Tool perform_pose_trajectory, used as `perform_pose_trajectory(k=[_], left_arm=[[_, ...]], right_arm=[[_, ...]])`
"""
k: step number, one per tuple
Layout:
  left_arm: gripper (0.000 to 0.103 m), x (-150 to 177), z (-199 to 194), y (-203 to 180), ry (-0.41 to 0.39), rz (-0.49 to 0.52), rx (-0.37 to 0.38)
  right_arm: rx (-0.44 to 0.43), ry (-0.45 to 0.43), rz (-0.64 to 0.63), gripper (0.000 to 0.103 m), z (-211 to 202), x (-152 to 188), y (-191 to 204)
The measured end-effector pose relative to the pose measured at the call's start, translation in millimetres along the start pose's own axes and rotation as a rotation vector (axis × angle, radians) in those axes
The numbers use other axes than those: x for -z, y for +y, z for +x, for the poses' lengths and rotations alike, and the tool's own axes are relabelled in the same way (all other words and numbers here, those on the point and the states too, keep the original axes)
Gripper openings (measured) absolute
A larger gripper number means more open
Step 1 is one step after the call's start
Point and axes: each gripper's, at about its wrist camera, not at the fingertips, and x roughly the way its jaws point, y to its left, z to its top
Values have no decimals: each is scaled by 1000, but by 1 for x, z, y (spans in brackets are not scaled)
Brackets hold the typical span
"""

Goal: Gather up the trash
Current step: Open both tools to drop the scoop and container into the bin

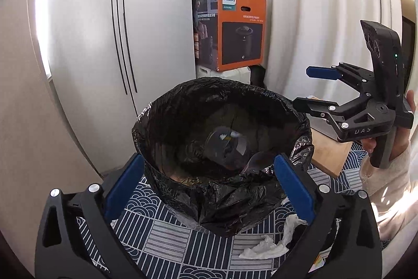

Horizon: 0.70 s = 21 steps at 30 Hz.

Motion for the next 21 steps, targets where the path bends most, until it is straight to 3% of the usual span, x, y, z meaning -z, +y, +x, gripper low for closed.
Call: perform_pose_trajectory(k=[21], left_arm=[[97,30,-40,-22,37,-9,-56]], right_arm=[[-13,51,-56,89,-42,20,26]])
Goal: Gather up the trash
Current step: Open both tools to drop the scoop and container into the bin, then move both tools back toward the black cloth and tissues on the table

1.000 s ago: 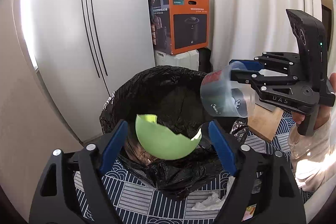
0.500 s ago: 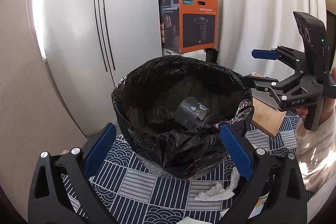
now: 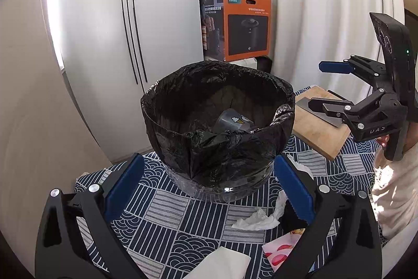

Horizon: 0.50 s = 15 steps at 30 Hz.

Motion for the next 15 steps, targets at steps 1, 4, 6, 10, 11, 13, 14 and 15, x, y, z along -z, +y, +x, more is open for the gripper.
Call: perform_pose_trajectory(k=[1,4,6,10,11,13,14,15], left_arm=[[97,2,-2,-1,1,-3,0],[97,8,-9,-4,3,-13,1],[97,13,-13,-5,9,-25,1],[97,25,-20,-9,20,-45,2],[97,28,-22,-11,22,-46,4],[97,35,-26,-15,26,-47,6],[97,38,-28,-16,30,-49,5],[97,41,-30,-18,32,-50,4]], right_arm=[[-3,1,-1,89,-2,1,1],[-8,3,3,89,-7,5,5],[-17,8,3,89,-11,8,7],[-31,10,20,89,-20,16,10],[-39,13,27,89,-22,18,10],[-47,17,26,89,-25,23,13],[-45,20,23,89,-27,26,15],[-44,25,21,89,-28,28,16]])
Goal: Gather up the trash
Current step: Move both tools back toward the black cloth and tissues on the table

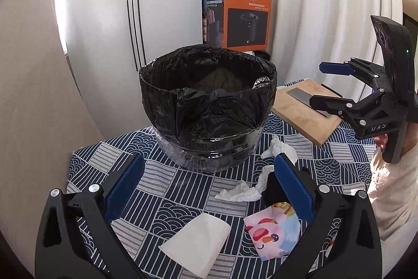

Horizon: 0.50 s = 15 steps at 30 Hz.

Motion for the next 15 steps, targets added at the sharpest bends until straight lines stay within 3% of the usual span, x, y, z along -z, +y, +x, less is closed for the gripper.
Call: perform_pose_trajectory(k=[15], left_arm=[[97,34,-15,-12,41,-41,-14]], right_arm=[[-31,38,-21,90,-25,32,19]])
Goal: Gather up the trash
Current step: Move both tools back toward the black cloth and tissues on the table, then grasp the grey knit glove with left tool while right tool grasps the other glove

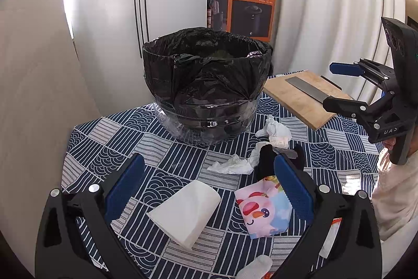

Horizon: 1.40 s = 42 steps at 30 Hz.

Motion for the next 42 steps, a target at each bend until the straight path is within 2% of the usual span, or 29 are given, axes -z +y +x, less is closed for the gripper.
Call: perform_pose_trajectory(k=[6,28,31,33,42], left_arm=[[97,17,-3,-6,22,3,-8],[97,93,1,-48,128,48,14],[97,102,2,-56,141,52,28],[97,108,5,-59,164,53,5],[97,136,20,-66,224,45,-15]], right_arm=[[-9,5,-19,90,-10,13,13],[-84,135,-52,90,-13,87,76],[-87,156,-57,90,-9,96,82],[-95,174,-52,90,-4,103,83],[-148,250,-52,90,15,136,96]])
